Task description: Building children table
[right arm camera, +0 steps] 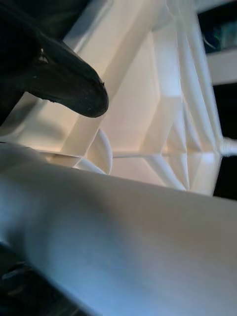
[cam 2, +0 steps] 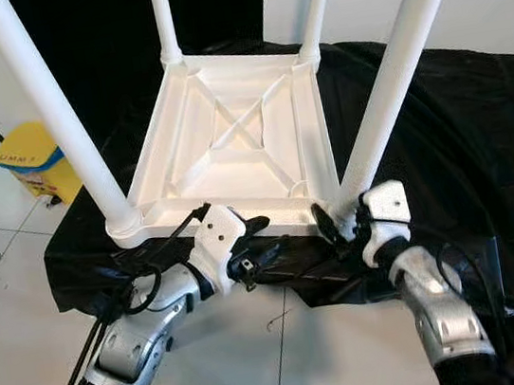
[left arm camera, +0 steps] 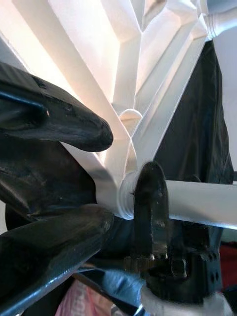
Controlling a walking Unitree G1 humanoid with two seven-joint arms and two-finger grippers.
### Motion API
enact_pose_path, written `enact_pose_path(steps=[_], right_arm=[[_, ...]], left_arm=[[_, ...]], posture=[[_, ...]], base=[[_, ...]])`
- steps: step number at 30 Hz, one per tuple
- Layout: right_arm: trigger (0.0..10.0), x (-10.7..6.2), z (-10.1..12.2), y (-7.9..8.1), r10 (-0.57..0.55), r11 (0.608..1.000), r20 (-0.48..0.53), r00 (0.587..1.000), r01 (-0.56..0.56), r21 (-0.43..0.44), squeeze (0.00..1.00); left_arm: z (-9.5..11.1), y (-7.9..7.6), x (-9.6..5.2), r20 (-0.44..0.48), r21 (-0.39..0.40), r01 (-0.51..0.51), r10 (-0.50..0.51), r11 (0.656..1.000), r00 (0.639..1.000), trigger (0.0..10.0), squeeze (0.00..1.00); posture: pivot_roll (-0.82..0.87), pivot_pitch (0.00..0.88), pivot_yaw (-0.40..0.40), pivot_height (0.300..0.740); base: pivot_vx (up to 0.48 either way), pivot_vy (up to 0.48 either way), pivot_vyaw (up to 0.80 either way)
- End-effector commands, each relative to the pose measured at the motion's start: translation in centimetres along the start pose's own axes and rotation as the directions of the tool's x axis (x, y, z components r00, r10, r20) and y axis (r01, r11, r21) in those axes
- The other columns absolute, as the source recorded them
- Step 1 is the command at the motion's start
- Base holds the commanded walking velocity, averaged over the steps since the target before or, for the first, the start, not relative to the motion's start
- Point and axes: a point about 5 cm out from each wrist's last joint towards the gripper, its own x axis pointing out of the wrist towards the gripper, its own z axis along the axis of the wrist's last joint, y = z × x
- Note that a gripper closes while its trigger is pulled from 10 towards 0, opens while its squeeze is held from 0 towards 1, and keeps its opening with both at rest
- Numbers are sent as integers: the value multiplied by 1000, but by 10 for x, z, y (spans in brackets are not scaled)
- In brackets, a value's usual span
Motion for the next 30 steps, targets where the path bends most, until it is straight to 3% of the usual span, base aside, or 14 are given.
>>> enact_pose_path(steps=[1,4,5,7,18,19,20,23,30], right_arm=[[10000,3,-5,1,51,999,-35,998,-52,-6,0],[10000,8,-8,1,94,995,-57,994,-95,-19,0],[549,9,-13,2,116,993,-79,990,-117,-18,0],[0,9,-20,2,142,990,-109,984,-144,-11,0],[0,1,-35,0,163,987,-150,975,-160,34,0],[6353,1,-35,1,152,988,-149,977,-148,40,0],[10000,2,-35,2,140,990,-145,979,-134,47,0],[10000,3,-36,5,97,994,-141,985,-88,63,0],[10000,9,-37,17,-128,982,-145,981,145,118,0]], left_arm=[[-1,-4,2,-2,-1,58,-58,998,998,10000,0],[0,-3,2,-2,4,56,-56,998,998,10000,0],[0,-3,2,-2,8,50,-50,999,999,10000,0],[0,-2,0,-2,10,37,-37,999,999,10000,0],[-2,-4,-2,-3,4,22,-22,1000,1000,10000,0],[-2,-4,-2,-5,5,23,-23,1000,1000,10000,0],[-2,-4,-2,-5,7,25,-25,1000,1000,10000,0],[-2,-4,-2,-6,8,29,-29,1000,1000,10000,0],[-3,-7,-2,-10,4,53,-53,999,999,10000,0]], posture=[[-24,70,-72,740],[-5,62,-79,740],[9,59,-89,740],[15,57,-94,740],[25,47,-110,740],[23,44,-107,740],[23,44,-106,740],[19,44,-101,740],[5,52,-88,740]], base=[[0,0,0],[0,0,0],[0,0,0],[0,0,0],[0,0,0],[0,0,0],[0,0,0],[0,0,0],[0,0,0]])
